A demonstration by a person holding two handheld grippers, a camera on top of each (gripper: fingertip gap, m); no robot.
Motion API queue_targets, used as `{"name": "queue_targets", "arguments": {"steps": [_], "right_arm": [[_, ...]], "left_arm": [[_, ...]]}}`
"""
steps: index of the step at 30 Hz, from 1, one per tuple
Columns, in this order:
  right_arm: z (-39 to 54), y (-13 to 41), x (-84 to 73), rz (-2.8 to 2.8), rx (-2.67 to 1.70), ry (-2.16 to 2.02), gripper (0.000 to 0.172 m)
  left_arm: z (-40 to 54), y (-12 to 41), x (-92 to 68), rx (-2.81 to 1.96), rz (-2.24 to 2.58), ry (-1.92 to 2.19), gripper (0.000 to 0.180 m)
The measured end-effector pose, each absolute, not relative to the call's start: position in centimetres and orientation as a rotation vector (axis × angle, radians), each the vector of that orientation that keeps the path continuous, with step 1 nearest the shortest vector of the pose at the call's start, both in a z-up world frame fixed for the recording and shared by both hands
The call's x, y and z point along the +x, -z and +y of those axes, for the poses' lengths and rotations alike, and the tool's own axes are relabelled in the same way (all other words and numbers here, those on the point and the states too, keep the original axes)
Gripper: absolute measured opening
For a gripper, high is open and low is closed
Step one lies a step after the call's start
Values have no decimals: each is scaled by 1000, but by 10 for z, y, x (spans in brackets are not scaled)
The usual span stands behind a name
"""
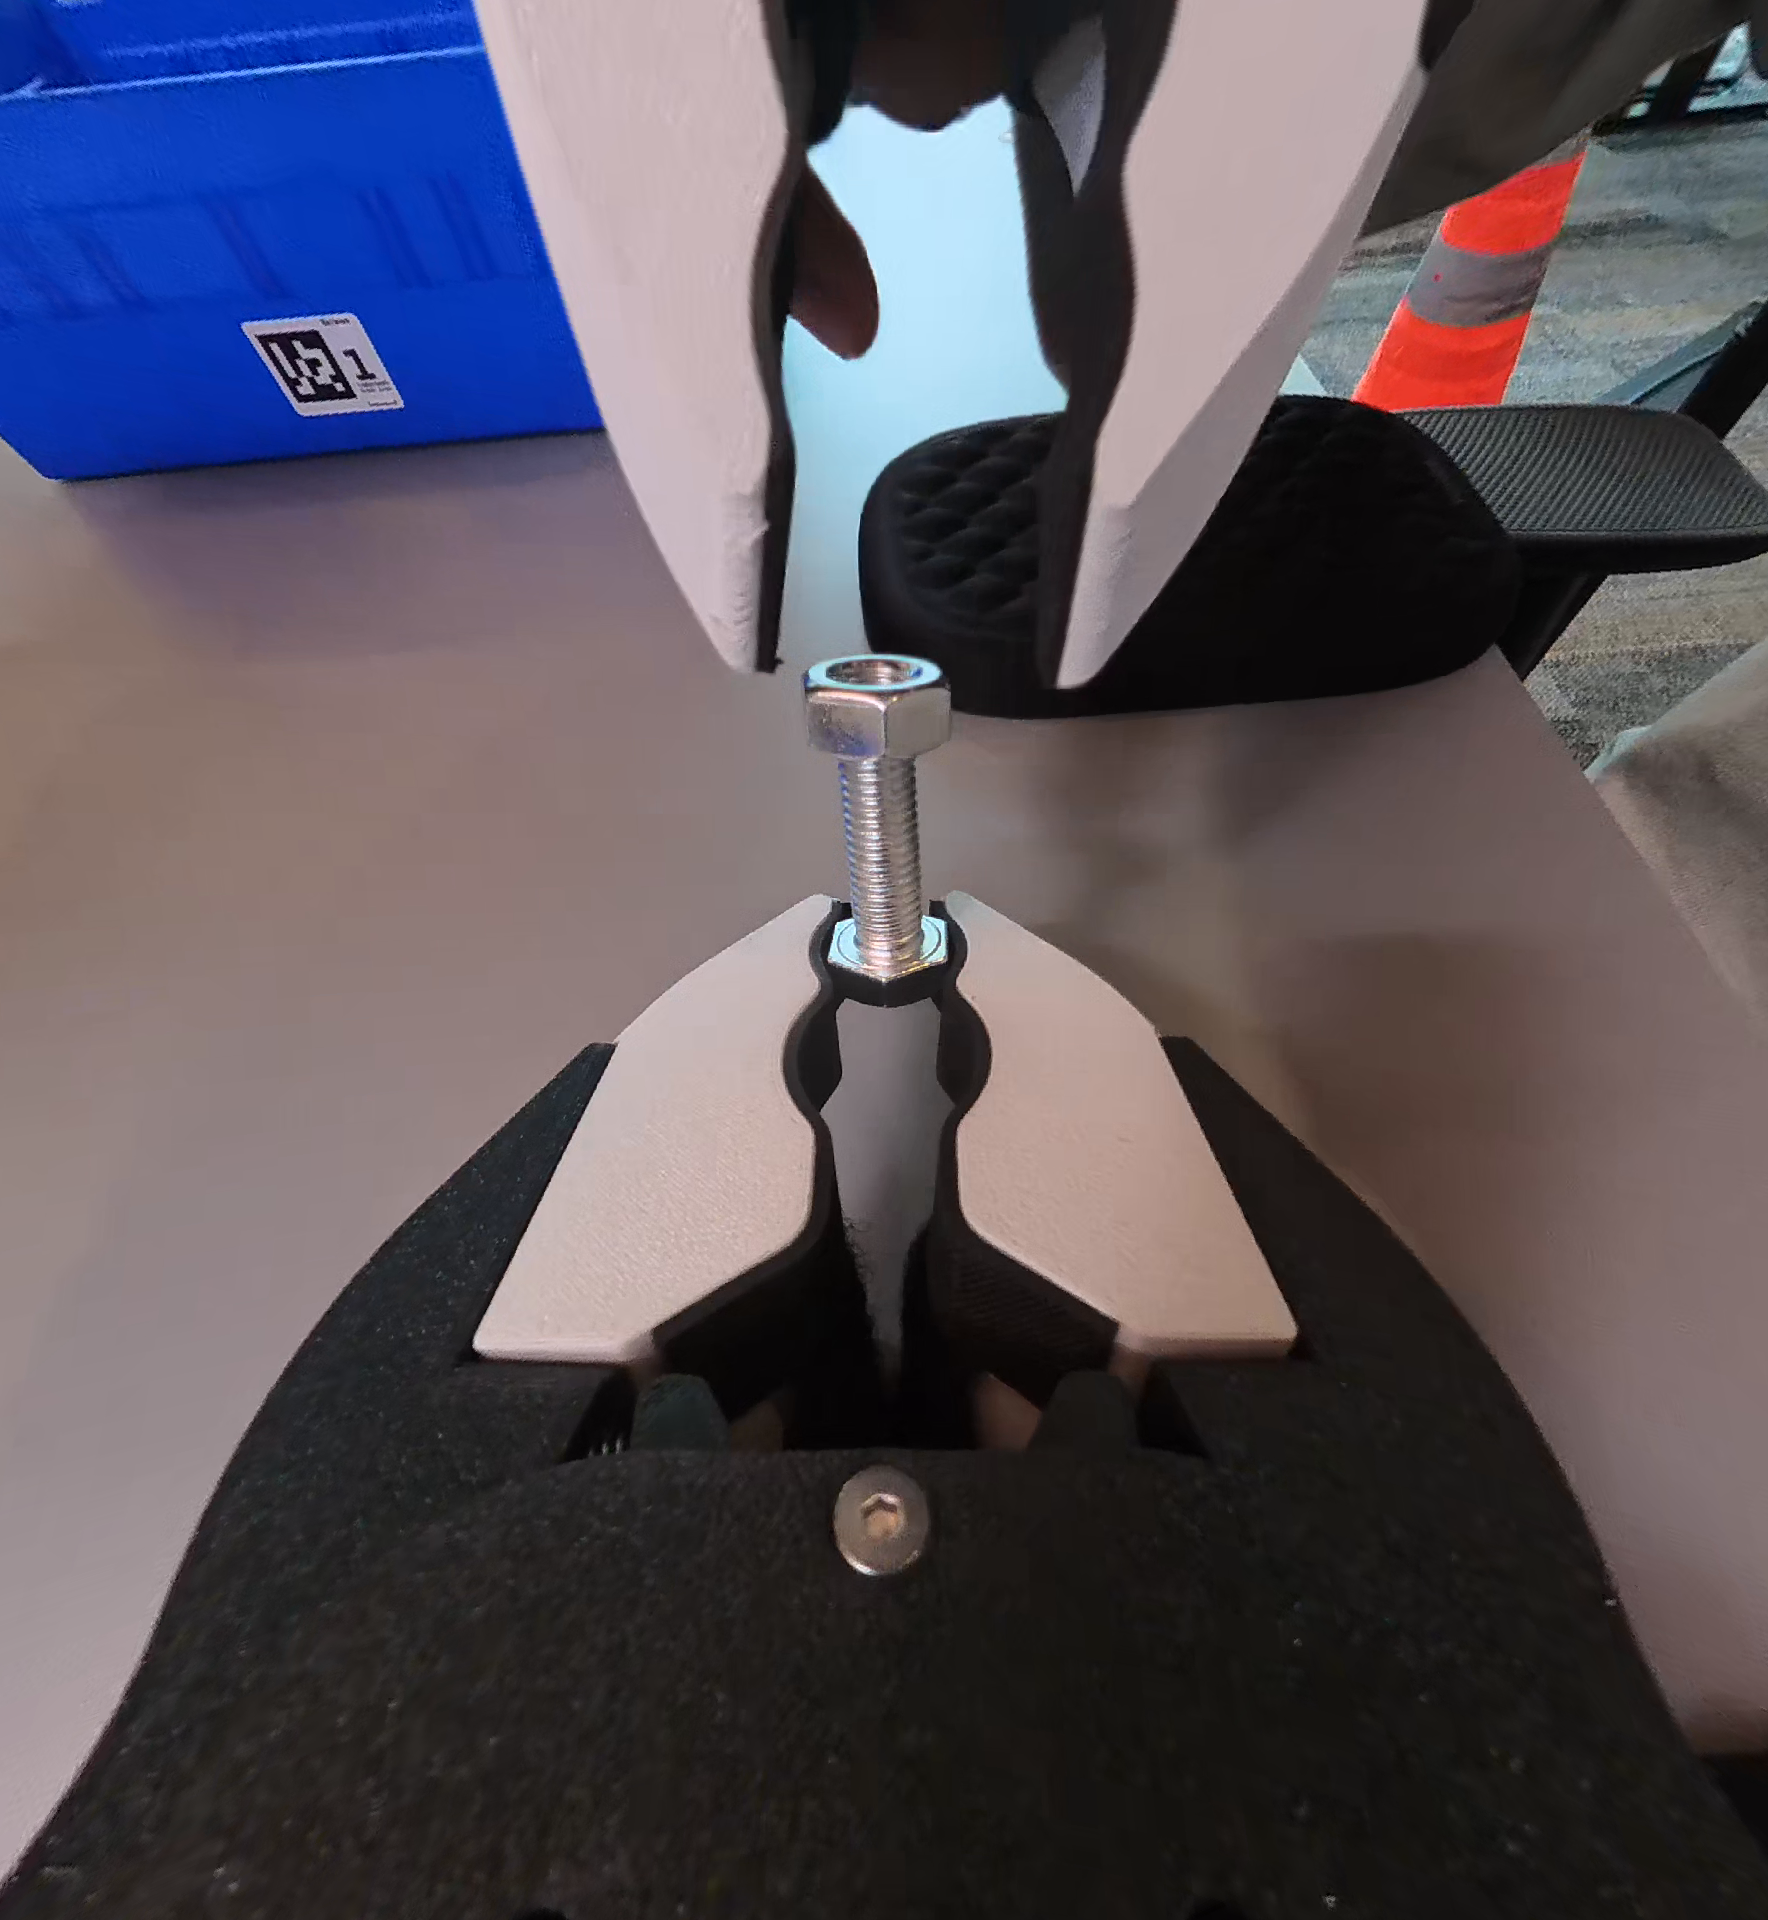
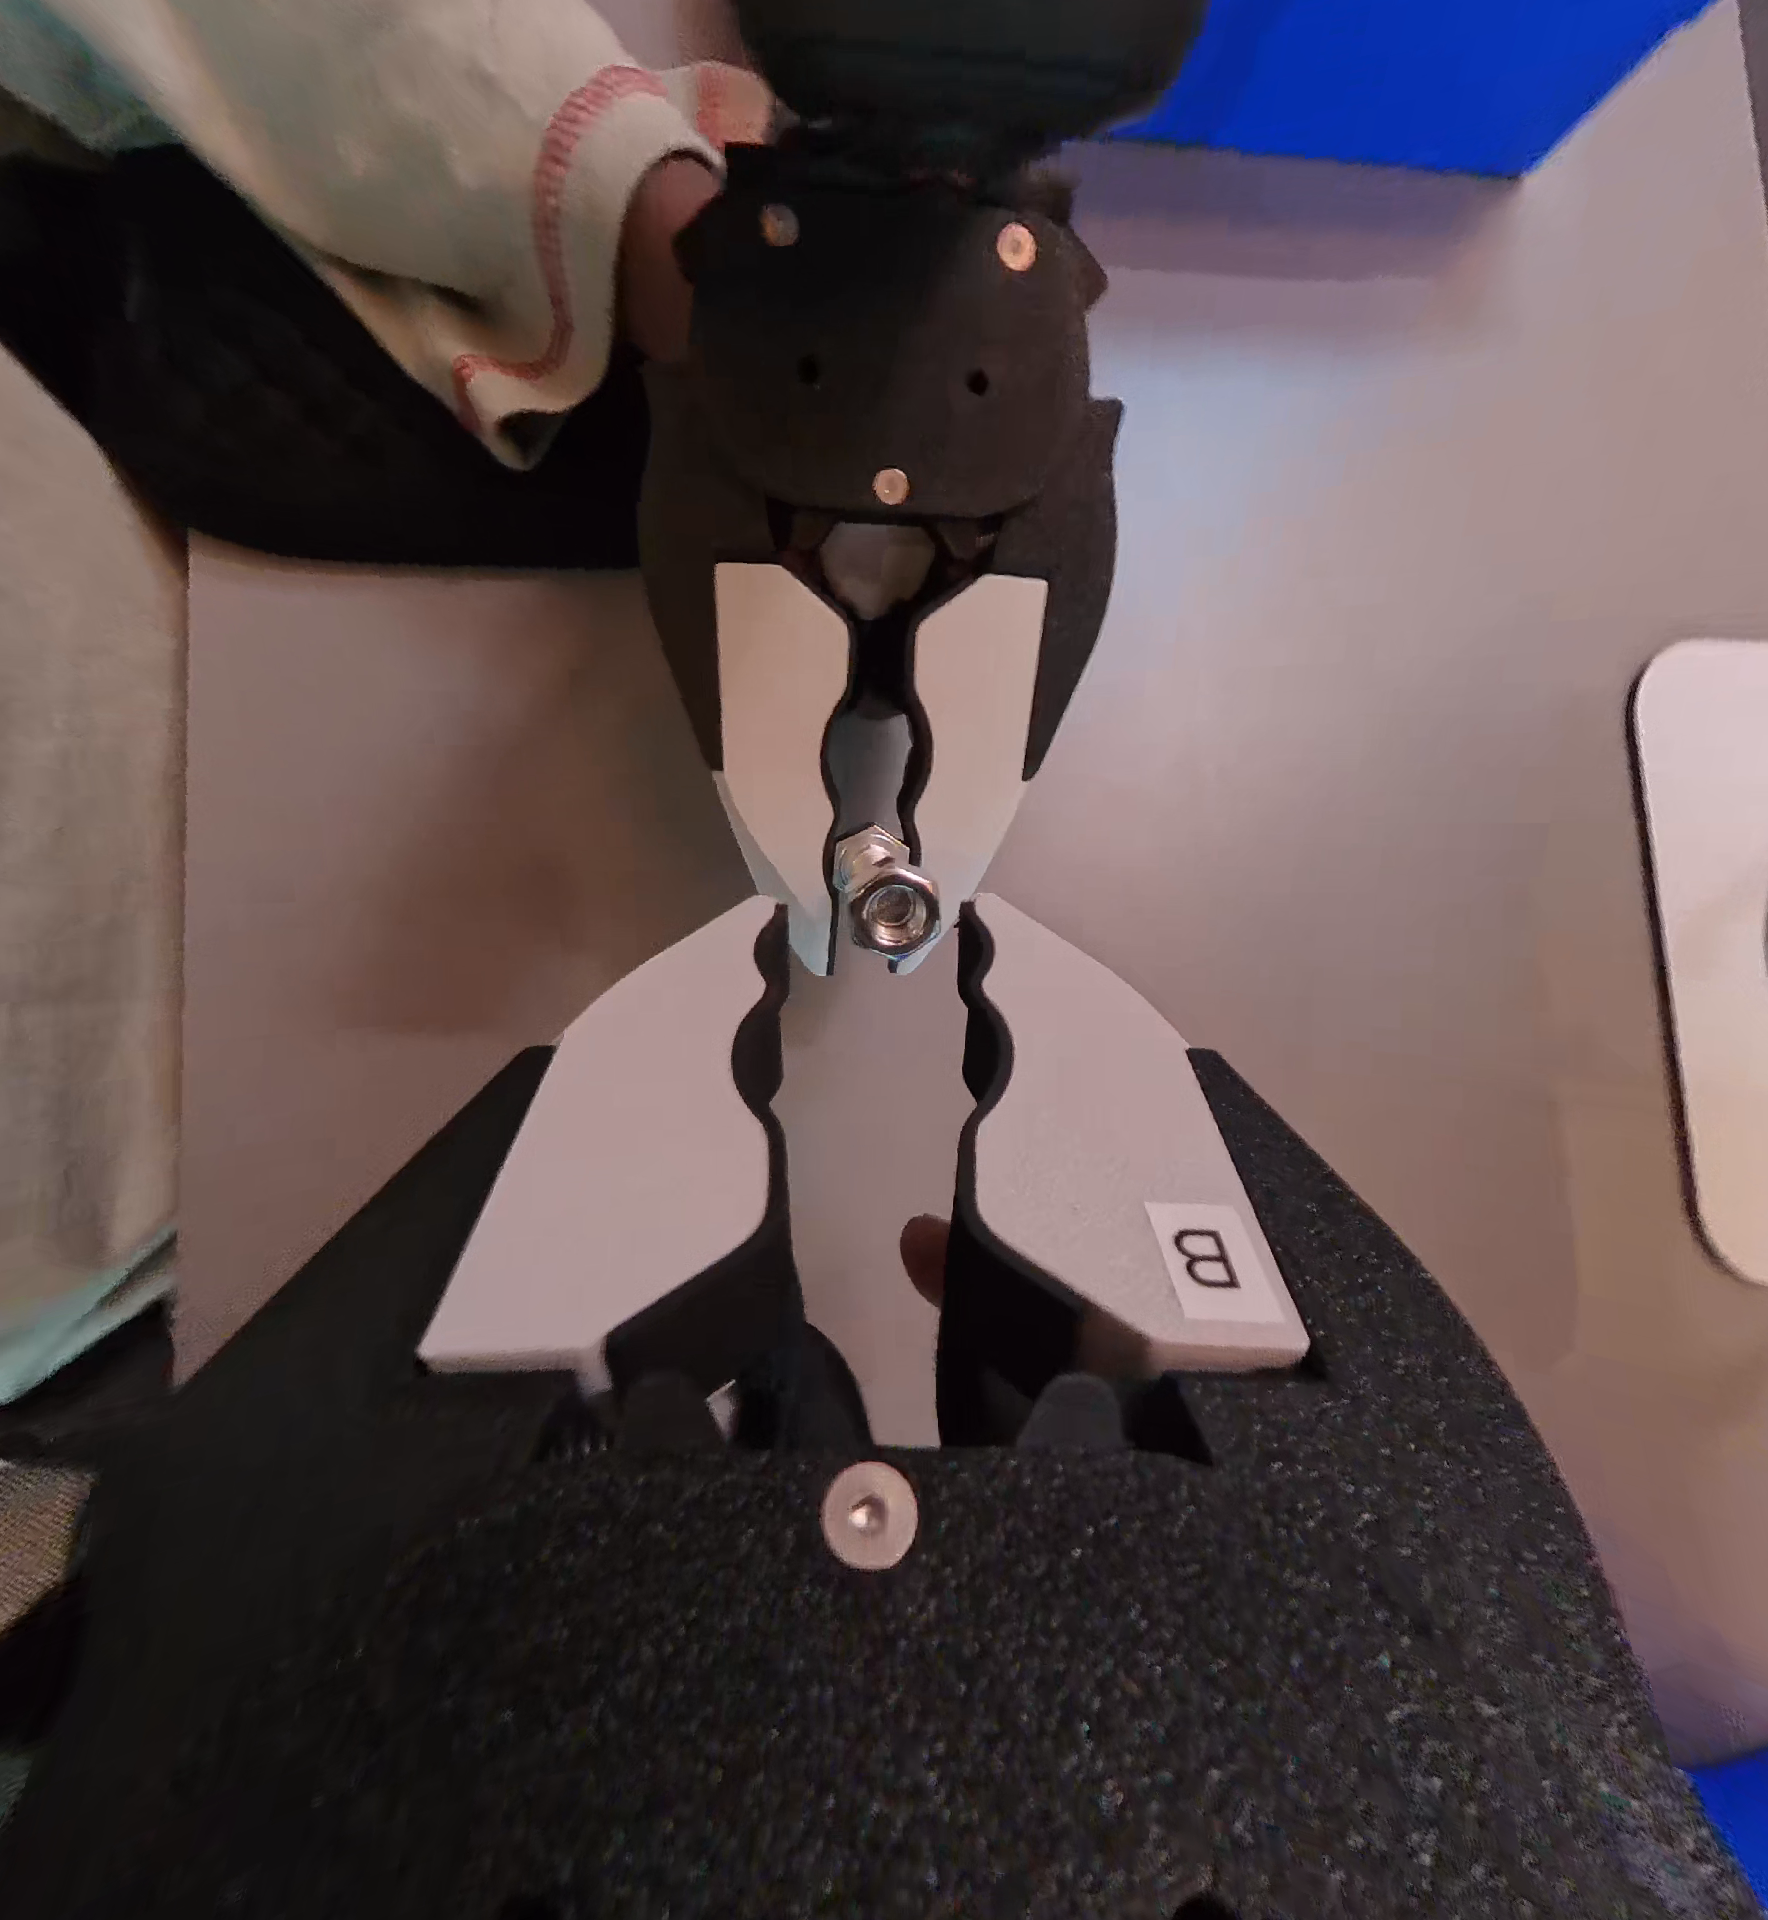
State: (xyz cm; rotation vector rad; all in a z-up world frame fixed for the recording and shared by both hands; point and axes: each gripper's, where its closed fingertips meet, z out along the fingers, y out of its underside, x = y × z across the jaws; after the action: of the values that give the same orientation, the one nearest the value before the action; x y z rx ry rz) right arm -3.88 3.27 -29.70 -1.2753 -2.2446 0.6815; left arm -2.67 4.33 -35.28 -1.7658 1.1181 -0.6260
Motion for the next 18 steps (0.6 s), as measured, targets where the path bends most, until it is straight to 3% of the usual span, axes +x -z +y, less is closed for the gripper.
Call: {"name": "queue_targets", "arguments": {"steps": [14,18], "right_arm": [[27,295,-35,-2738,-245,-435,36],[28,301,-40,-2763,-174,-379,24]], "left_arm": [[38,350,-25,-1735,1143,672,14],[37,350,-25,-1734,1146,675,14]]}}
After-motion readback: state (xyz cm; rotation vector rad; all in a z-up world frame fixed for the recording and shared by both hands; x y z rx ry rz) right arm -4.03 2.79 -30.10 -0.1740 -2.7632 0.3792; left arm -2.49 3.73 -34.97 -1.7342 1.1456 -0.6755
